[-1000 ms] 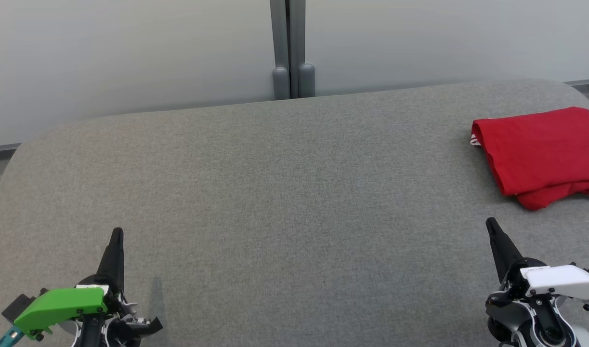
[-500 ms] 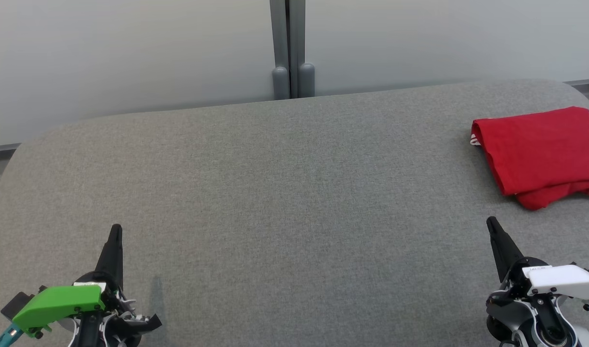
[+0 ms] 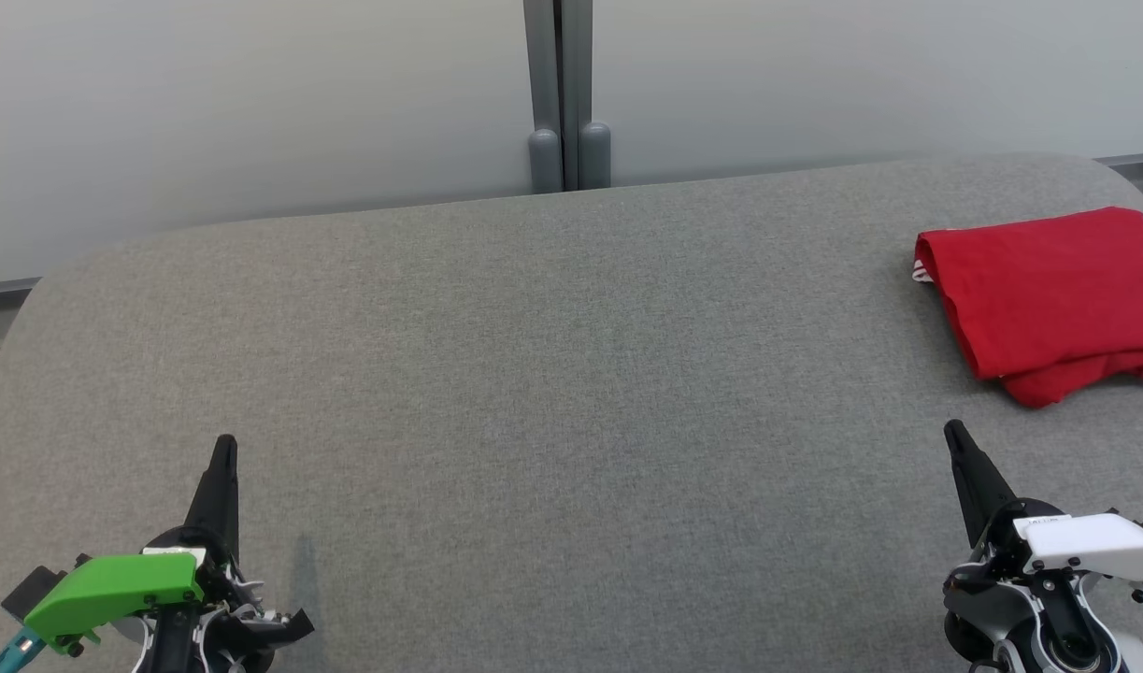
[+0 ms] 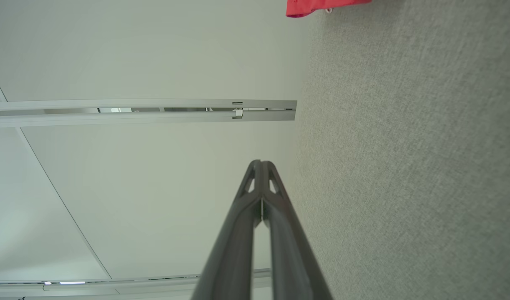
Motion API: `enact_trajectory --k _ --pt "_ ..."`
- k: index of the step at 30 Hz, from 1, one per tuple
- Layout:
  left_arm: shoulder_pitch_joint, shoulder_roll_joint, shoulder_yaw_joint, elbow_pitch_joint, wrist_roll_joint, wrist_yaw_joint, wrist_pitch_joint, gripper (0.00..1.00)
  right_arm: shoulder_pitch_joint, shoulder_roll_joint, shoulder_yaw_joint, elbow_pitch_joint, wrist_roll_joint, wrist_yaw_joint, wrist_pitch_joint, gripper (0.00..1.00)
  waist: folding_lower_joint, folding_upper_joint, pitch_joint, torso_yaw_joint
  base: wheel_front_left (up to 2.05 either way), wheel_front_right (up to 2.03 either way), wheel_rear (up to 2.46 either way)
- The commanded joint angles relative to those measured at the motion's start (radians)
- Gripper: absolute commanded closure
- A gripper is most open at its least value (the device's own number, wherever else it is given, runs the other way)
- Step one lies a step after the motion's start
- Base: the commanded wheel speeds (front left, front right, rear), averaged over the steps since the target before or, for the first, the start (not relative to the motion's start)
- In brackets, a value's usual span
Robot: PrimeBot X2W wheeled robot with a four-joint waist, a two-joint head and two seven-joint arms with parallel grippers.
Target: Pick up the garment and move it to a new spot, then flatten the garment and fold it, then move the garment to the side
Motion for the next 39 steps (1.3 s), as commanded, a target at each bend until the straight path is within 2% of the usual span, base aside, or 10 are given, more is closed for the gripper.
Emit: enact_trajectory --k 1,39 --pt "-0.010 0.005 0.003 -0.001 -0.005 -0.006 0.003 1.00 -0.008 -0.006 -0.002 -0.004 0.003 0.000 0.003 1.00 0.0000 0.0000 0.000 0.000 0.00 0.00 0.00" --pt "-0.010 0.005 0.003 -0.001 -0.005 -0.006 0.003 1.00 -0.008 -0.006 -0.002 -0.004 0.004 0.000 0.003 1.00 0.0000 0.0000 0.000 0.000 0.00 0.00 0.00"
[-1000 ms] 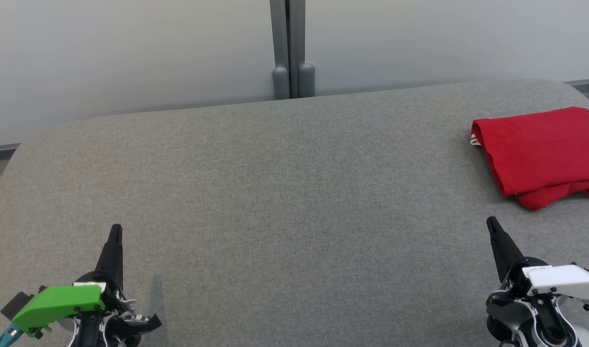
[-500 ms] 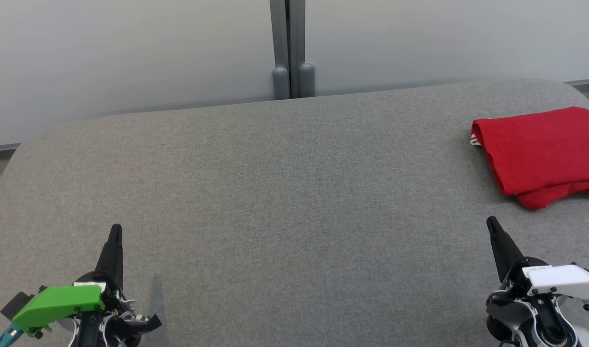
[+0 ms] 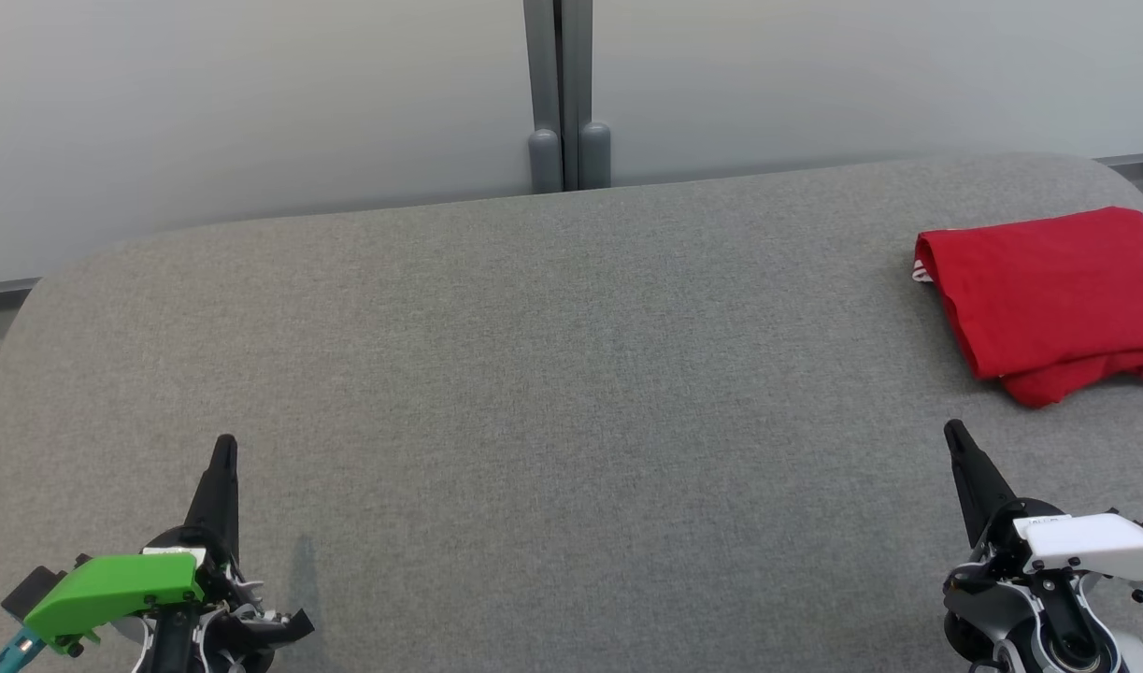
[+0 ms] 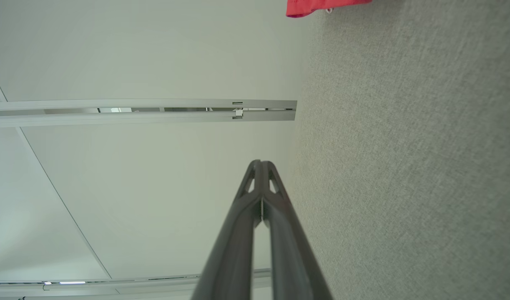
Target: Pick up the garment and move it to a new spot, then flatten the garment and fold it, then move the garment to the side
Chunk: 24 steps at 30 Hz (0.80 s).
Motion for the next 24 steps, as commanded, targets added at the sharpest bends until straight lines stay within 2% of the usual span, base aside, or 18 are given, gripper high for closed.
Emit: enact_trajectory --k 1,24 --pt "-0.010 0.005 0.003 -0.001 -0.005 -0.005 0.003 1.00 -0.008 -0.006 -0.002 -0.004 0.004 0.000 0.003 1.00 0.0000 0.0000 0.000 0.000 0.00 0.00 0.00" --pt "-0.010 0.005 0.002 -0.001 -0.004 -0.005 0.003 1.00 -0.008 -0.006 -0.002 -0.004 0.004 0.000 0.003 1.00 0.0000 0.0000 0.000 0.000 0.00 0.00 0.00"
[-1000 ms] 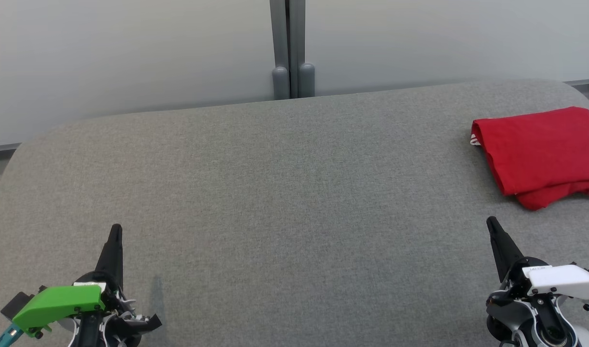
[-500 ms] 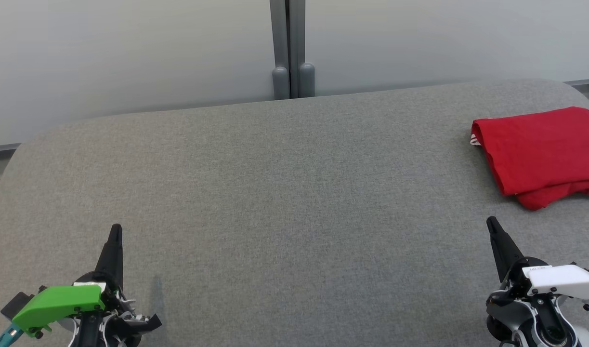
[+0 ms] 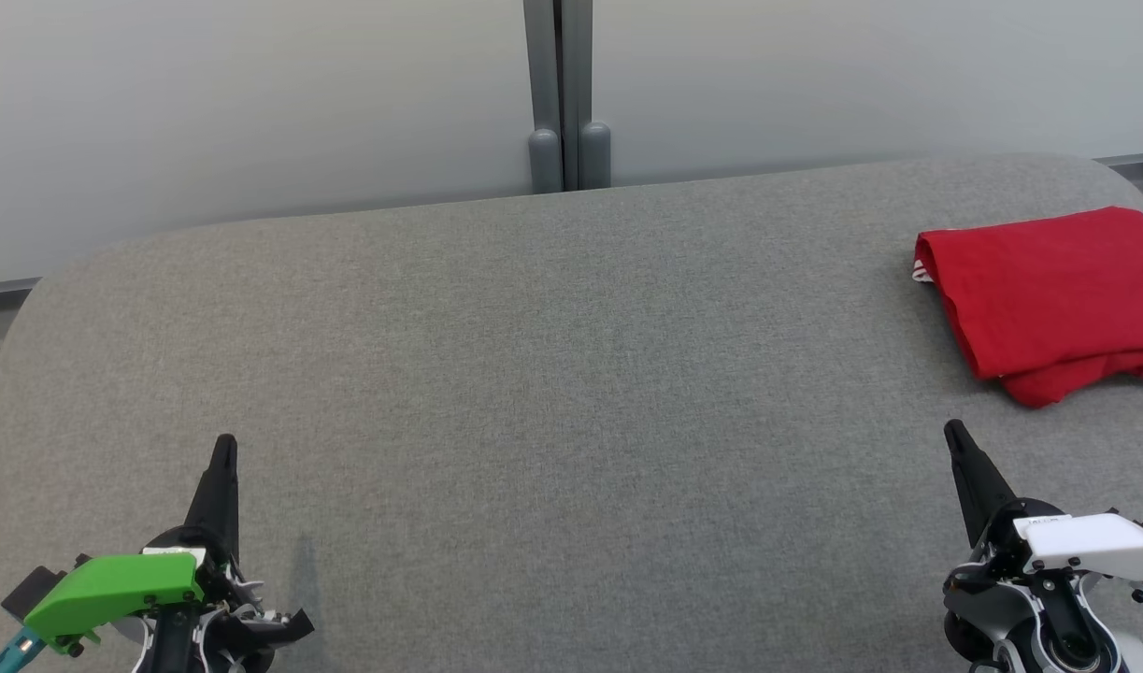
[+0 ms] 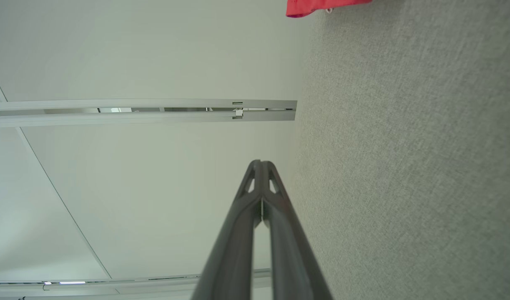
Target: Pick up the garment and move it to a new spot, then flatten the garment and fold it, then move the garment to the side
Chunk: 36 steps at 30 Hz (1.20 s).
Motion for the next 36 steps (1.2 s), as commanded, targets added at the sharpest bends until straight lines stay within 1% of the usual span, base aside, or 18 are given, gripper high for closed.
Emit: enact_trajectory --k 1,36 --pt "-0.010 0.005 0.002 -0.001 -0.004 -0.005 0.003 1.00 -0.008 -0.006 -0.002 -0.004 0.003 0.000 0.003 1.00 0.0000 0.0000 0.000 0.000 0.00 0.00 0.00" --pt "-0.010 0.005 0.002 -0.001 -0.004 -0.005 0.003 1.00 -0.008 -0.006 -0.002 -0.004 0.003 0.000 0.003 1.00 0.0000 0.0000 0.000 0.000 0.00 0.00 0.00"
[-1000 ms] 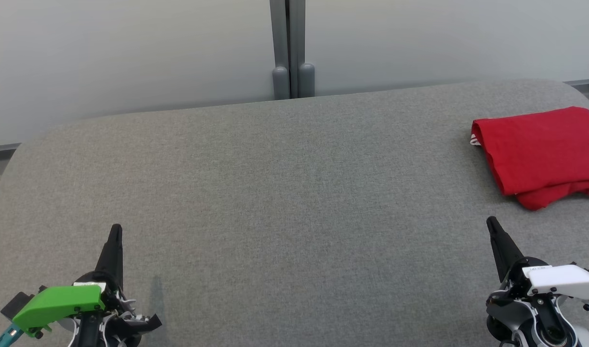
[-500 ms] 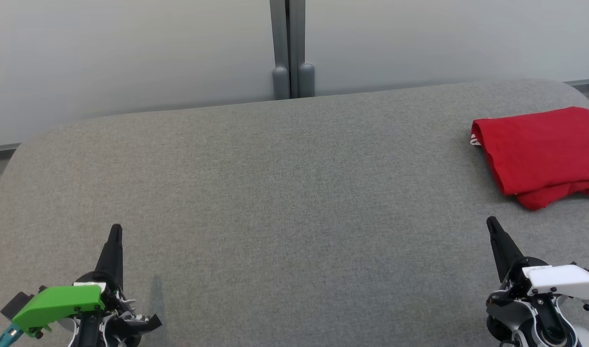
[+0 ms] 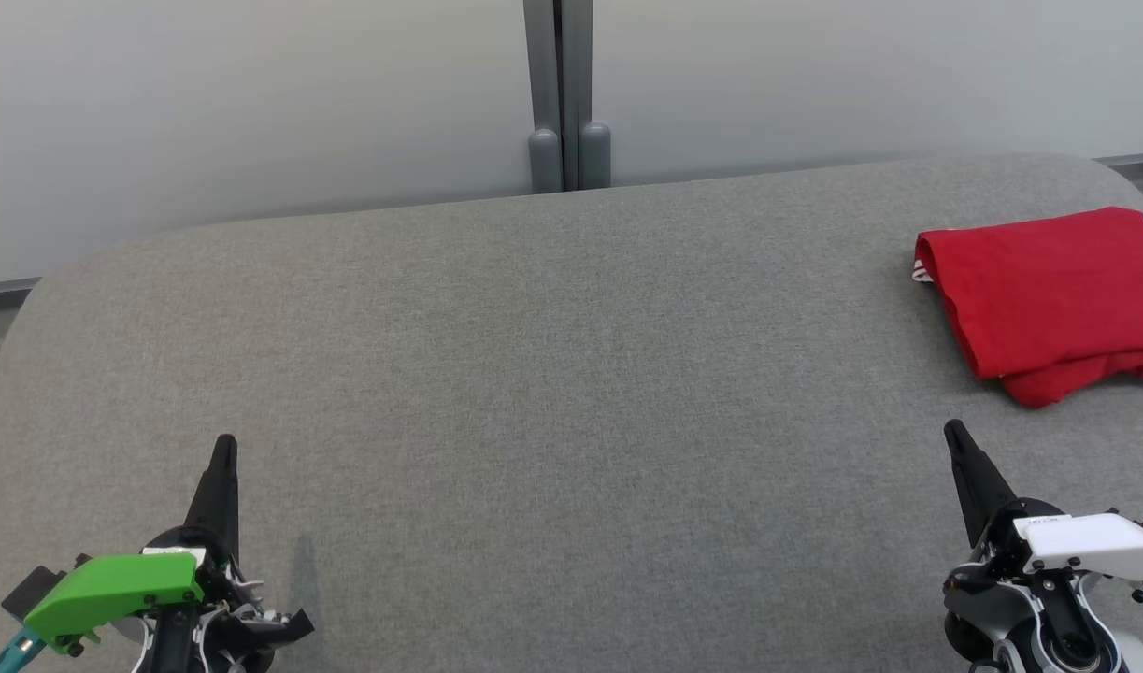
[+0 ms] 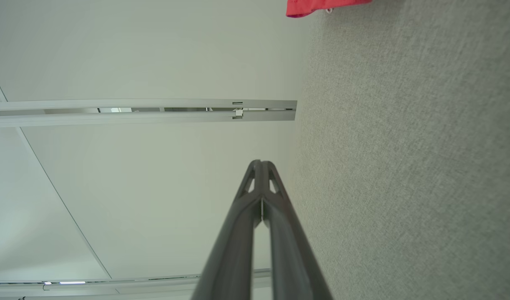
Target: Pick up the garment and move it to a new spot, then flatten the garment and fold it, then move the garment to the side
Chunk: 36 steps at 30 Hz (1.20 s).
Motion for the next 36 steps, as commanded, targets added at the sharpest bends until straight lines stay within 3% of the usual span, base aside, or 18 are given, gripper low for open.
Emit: enact_trajectory --k 1,36 --pt "-0.010 0.005 0.002 -0.001 -0.004 -0.005 0.003 1.00 -0.008 -0.006 -0.002 -0.004 0.004 0.000 0.003 1.00 0.0000 0.0000 0.000 0.000 0.00 0.00 0.00" --pt "-0.010 0.005 0.002 -0.001 -0.004 -0.005 0.003 1.00 -0.008 -0.006 -0.002 -0.004 0.004 0.000 0.003 1.00 0.0000 0.0000 0.000 0.000 0.00 0.00 0.00"
